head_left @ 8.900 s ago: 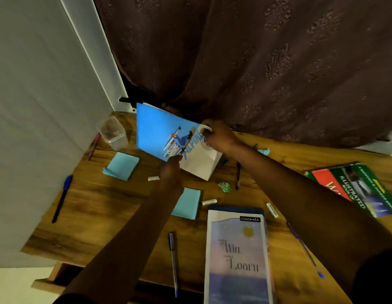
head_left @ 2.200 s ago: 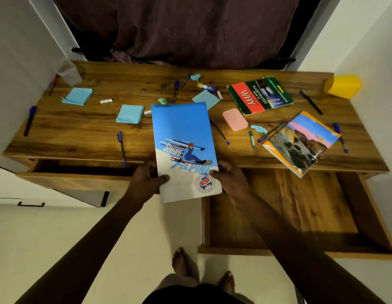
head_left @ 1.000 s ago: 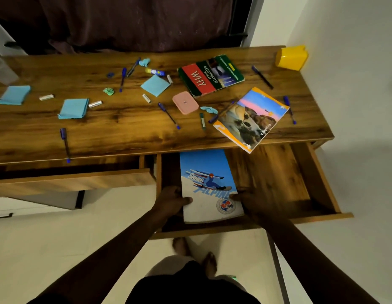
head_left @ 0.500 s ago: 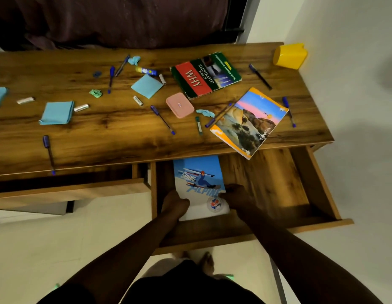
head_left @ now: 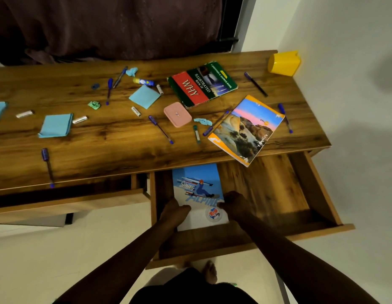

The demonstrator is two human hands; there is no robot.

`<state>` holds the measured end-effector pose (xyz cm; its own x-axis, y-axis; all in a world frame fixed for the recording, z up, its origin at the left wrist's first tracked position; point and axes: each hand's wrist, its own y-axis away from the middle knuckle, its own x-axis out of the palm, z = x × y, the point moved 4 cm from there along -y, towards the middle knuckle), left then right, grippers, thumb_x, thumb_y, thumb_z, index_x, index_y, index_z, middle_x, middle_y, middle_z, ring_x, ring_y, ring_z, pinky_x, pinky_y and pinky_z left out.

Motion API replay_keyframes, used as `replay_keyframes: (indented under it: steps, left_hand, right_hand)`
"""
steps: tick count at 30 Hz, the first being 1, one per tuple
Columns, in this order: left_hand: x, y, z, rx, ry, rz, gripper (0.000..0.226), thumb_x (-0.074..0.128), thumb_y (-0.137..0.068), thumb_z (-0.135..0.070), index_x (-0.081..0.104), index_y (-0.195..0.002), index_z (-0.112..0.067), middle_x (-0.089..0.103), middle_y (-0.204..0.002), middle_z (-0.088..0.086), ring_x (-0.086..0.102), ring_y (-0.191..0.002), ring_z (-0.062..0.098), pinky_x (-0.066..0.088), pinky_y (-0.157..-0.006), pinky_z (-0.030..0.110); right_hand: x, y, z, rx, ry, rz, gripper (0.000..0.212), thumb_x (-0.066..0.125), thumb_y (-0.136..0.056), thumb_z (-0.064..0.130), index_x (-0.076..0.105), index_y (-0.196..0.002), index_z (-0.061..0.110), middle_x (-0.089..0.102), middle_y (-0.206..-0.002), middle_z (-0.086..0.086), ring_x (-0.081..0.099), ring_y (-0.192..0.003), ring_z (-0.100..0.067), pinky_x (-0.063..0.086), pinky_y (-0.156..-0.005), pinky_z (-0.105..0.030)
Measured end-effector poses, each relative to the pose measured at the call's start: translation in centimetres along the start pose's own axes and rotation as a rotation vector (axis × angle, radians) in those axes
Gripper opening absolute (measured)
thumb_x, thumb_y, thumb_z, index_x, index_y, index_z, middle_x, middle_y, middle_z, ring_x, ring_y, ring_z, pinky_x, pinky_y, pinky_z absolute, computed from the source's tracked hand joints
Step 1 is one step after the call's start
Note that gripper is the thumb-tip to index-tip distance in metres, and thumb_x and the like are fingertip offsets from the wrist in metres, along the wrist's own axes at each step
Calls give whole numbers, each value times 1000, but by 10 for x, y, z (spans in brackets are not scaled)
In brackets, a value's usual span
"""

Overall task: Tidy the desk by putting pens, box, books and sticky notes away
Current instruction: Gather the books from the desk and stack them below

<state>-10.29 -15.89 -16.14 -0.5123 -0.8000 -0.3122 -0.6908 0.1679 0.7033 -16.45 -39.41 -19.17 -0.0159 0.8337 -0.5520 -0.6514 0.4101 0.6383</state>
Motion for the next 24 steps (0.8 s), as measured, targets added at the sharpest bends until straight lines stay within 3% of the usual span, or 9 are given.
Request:
replay_keyframes:
  steps: [2, 4, 7, 9, 12, 15, 17, 20, 24]
  left_hand:
    - [-1, 5, -7, 46, -26, -22, 80, 69, -76, -37, 43, -150, -21, 54, -145, 7, 52, -130, 29, 45, -111, 46]
    - [-5, 11, -19, 127, -102, -78, 72, 70, -89, -31, 38, -152, -20, 45, -148, 6, 46, -136, 30, 40, -114, 43]
    - [-12, 17, -46, 299, -176, -175, 51, 72, -92, -26, 54, -139, -18, 52, -136, 5, 56, -124, 23, 50, -101, 36]
    - [-13, 20, -71, 400, -177, -167, 41, 72, -92, -24, 60, -131, -20, 55, -131, 1, 59, -117, 17, 51, -98, 32]
    - [-10, 17, -110, 477, -132, -105, 40, 70, -94, -25, 58, -132, -20, 55, -132, -3, 54, -119, 12, 49, -100, 35]
    - [-2, 8, -145, 497, -108, -80, 39, 70, -94, -23, 59, -130, -15, 58, -131, 0, 54, -121, 14, 45, -95, 28]
    - [4, 1, -160, 516, -113, -82, 40, 71, -93, -26, 60, -130, -18, 60, -135, 0, 56, -125, 19, 46, -100, 33]
    - [11, -8, -174, 512, -111, -111, 43, 70, -92, -31, 59, -132, -19, 60, -137, 2, 57, -124, 22, 46, -100, 35]
    - [20, -15, -188, 484, -88, -196, 39, 69, -93, -34, 62, -128, -17, 63, -131, 3, 59, -120, 23, 48, -97, 37]
  right_hand:
    - [-7, 9, 8, 0, -27, 8, 37, 78, -86, 33, 65, -114, 14, 73, -109, -6, 72, -95, -22, 62, -83, -46]
    - [-20, 19, 16, -10, -121, -26, 27, 72, -93, 26, 65, -116, 13, 70, -111, -3, 70, -96, -20, 61, -83, -40]
    - [-48, 29, 22, -49, -418, -152, 18, 59, -102, 20, 63, -119, 15, 68, -116, -6, 69, -98, -23, 57, -77, -33]
    - [-68, 29, 27, -76, -593, -232, 13, 56, -104, 24, 65, -112, 19, 69, -114, -15, 70, -98, -27, 60, -81, -41]
    - [-92, 22, 34, -49, -755, -295, 31, 67, -93, 39, 65, -115, 16, 69, -118, -18, 70, -104, -32, 58, -91, -54]
    - [-107, 11, 50, -29, -921, -217, 31, 70, -90, 36, 67, -114, 17, 69, -119, -15, 69, -103, -29, 57, -96, -53]
    - [-111, 0, 60, 11, -1051, -120, 35, 70, -92, 31, 66, -122, 13, 69, -122, -15, 69, -102, -27, 57, -95, -49]
    - [-112, -11, 67, 47, -1190, -46, 26, 70, -95, 26, 69, -117, 14, 74, -106, -13, 72, -91, -27, 59, -78, -41]
    - [-124, -15, 59, 12, -1059, -36, 16, 65, -96, 8, 67, -108, -2, 68, -87, -17, 69, -61, -16, 55, -56, -26]
